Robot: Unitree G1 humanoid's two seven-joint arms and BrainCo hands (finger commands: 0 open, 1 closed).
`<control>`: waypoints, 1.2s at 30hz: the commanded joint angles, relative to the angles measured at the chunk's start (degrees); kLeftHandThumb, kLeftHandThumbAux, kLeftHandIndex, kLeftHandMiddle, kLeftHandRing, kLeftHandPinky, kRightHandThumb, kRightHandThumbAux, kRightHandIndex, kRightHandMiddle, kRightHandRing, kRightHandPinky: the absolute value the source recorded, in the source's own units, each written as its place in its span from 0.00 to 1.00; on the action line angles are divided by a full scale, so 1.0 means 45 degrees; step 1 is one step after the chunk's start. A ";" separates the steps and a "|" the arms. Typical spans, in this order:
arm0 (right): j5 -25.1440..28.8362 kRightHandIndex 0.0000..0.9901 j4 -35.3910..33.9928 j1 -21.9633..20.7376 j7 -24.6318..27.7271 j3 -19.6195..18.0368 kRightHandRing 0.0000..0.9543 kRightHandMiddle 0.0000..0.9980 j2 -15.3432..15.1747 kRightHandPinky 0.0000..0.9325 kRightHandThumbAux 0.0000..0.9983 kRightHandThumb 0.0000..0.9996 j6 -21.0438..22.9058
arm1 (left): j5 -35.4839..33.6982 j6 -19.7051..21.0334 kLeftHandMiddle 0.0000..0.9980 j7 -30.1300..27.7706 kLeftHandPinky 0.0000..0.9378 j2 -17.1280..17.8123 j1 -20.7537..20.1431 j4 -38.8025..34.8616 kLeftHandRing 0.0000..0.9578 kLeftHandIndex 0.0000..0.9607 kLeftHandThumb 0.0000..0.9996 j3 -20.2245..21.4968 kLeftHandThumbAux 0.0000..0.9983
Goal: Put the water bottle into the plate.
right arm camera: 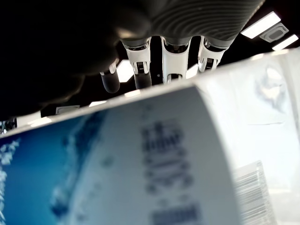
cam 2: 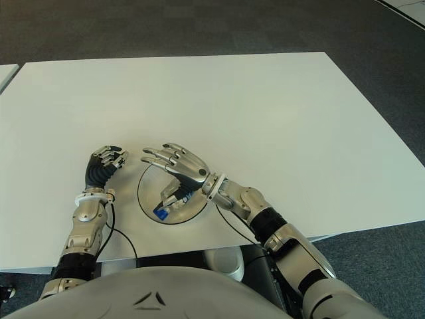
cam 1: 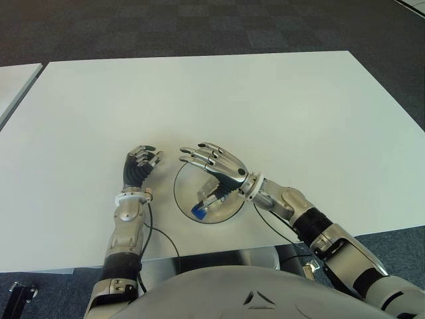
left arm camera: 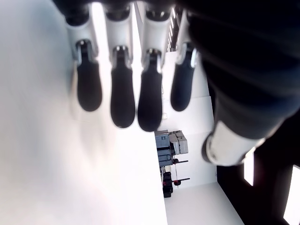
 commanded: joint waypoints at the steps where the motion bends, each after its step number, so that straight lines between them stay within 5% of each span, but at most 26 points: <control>1: -0.0657 0.00 0.0339 -0.0084 -0.0364 0.0300 0.00 0.00 0.0023 0.00 0.33 0.03 0.0582 | -0.0045 0.0158 0.60 -0.0035 0.61 0.0074 -0.0122 0.0251 0.61 0.45 0.71 0.0026 0.71; 13: -0.0722 0.00 0.0144 -0.0093 -0.0722 0.0429 0.00 0.00 -0.0034 0.00 0.32 0.05 0.1116 | -0.0223 -0.0146 0.61 -0.0104 0.61 0.0112 -0.0218 0.0527 0.61 0.45 0.71 0.0105 0.71; 22: -0.0620 0.00 -0.0197 0.0448 -0.2064 -0.0046 0.00 0.00 0.0306 0.00 0.50 0.05 0.2220 | -0.0279 -0.0188 0.62 -0.0173 0.64 0.0150 -0.0201 0.0528 0.63 0.45 0.71 0.0088 0.71; 27: 0.1168 0.00 0.0142 0.0789 -0.2253 -0.0841 0.00 0.00 0.0890 0.00 0.61 0.09 0.1786 | -0.0579 -0.0366 0.63 -0.0433 0.65 0.0135 -0.0221 0.0637 0.64 0.45 0.71 0.0143 0.71; 30: 0.2889 0.00 0.0631 0.0803 -0.2336 -0.1636 0.00 0.00 0.1107 0.00 0.65 0.13 0.0675 | -0.0668 -0.0552 0.64 -0.0525 0.65 0.0168 -0.0294 0.0865 0.65 0.45 0.71 0.0165 0.71; 36: 0.4702 0.00 0.0997 0.1168 -0.2471 -0.2695 0.00 0.00 0.1766 0.02 0.74 0.30 -0.0197 | -0.0642 -0.0924 0.65 -0.0557 0.67 0.0216 -0.0391 0.1203 0.66 0.45 0.71 0.0166 0.71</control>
